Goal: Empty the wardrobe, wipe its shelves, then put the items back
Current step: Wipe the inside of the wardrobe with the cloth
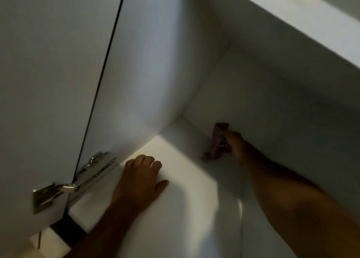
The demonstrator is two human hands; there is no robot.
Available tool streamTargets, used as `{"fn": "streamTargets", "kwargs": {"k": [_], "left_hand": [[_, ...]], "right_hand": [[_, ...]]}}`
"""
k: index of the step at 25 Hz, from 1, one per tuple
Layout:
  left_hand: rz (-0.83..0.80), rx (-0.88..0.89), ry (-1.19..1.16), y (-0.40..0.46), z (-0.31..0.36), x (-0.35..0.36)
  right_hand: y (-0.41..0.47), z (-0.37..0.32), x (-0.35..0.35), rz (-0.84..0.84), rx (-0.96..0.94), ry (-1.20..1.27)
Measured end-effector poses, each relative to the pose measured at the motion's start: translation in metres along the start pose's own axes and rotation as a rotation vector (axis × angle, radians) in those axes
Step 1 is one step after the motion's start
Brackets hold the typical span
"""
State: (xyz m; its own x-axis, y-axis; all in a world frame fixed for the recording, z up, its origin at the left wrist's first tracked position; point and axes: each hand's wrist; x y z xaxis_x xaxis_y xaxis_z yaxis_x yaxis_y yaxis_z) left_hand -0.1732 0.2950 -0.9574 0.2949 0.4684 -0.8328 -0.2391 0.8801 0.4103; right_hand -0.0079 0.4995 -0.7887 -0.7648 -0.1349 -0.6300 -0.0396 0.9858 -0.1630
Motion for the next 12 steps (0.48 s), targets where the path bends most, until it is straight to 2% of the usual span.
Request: {"fn": "streamTargets", "kwargs": {"k": [3, 7, 9, 12], "left_hand": [[0.012, -0.024, -0.069, 0.000, 0.001, -0.007], [-0.006, -0.025, -0.222, -0.006, -0.001, -0.017], [-0.033, -0.051, -0.260, -0.021, -0.001, -0.024], [-0.043, 0.020, -0.200, -0.055, -0.008, -0.030]], "right_hand": [[0.001, -0.022, -0.008, -0.081, 0.005, 0.158], [-0.021, -0.051, -0.027, -0.240, -0.027, 0.028], [-0.024, -0.056, -0.043, -0.218, -0.005, -0.050], [-0.029, -0.070, -0.065, -0.157, -0.023, -0.136]]}}
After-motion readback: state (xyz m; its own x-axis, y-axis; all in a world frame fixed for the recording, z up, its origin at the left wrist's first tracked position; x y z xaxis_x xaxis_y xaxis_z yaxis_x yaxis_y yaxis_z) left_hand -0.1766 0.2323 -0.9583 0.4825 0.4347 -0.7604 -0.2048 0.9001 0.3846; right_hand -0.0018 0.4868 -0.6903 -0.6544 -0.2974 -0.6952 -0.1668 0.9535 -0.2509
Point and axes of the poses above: each hand's wrist, its own y-axis towards the middle knuckle, its own x-axis out of the palm, z = x × y, and after that the axes turned 1 degree about x, right-handed
